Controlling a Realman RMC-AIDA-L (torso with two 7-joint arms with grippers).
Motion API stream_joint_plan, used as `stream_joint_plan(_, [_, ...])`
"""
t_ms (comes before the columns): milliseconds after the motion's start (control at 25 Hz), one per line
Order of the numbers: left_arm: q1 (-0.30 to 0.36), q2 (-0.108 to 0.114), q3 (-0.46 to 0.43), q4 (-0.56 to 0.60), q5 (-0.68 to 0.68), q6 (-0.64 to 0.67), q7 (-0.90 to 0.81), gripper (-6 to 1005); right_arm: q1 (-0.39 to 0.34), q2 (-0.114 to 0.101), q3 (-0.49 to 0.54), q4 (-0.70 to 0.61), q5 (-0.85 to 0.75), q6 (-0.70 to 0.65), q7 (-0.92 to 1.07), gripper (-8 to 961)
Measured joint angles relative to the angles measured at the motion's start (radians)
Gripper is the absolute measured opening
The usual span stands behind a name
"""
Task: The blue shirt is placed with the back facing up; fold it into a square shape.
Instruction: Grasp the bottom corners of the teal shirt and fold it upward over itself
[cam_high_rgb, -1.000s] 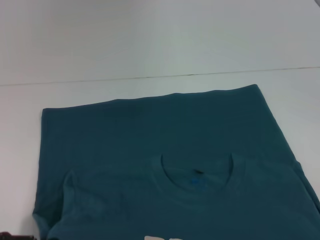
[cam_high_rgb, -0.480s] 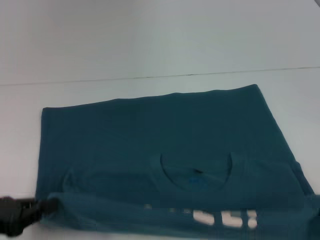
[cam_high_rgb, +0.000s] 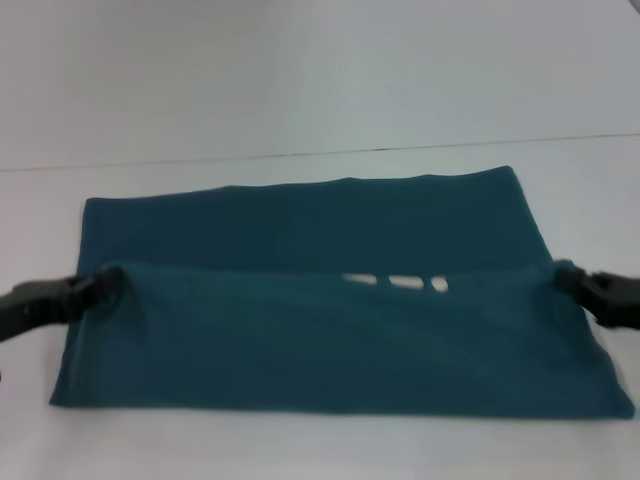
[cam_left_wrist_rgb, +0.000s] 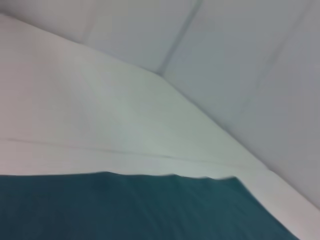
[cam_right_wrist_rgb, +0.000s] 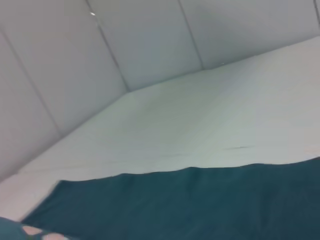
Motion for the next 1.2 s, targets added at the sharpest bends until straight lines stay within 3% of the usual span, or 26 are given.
stream_joint_plan(200, [-0.054, 0.003, 0.003, -0.039, -0.029, -0.177, 0.002, -1, 0.111, 0.004, -0.007, 0.083, 0.005, 0.257, -0.038, 56])
stream_joint_plan(360, [-0.077, 0.002, 0.010, -0.044, -0.061, -0.257, 0.007, -1, 0.174, 0.025, -0.009, 0.114, 0.060, 0.372, -0.127, 56])
stream_joint_plan(640, [-0.092, 0.008, 0.011, -0.023, -0.089, -0.286, 0.002, -1, 0.207, 0.027, -0.011, 0.138, 0.191, 0.395, -0.231, 57])
stream_joint_plan(880, [-0.116, 0.023, 0.013, -0.011, -0.113, -0.287, -0.001, -1, 0.224, 0.010, -0.013, 0.130, 0.233, 0.391, -0.213, 57])
stream_joint_plan(1080, [-0.157, 0.024, 0.025, -0.014, -0.116, -0.348, 0.005, -1, 0.249, 0.005, -0.023, 0.130, 0.256, 0.431, -0.215, 56])
stream_joint_plan(1200, [-0.176, 0.016, 0.055, -0.018, -0.120, -0.408, 0.009, -1, 0.268, 0.013, -0.024, 0.134, 0.260, 0.471, -0.231, 56])
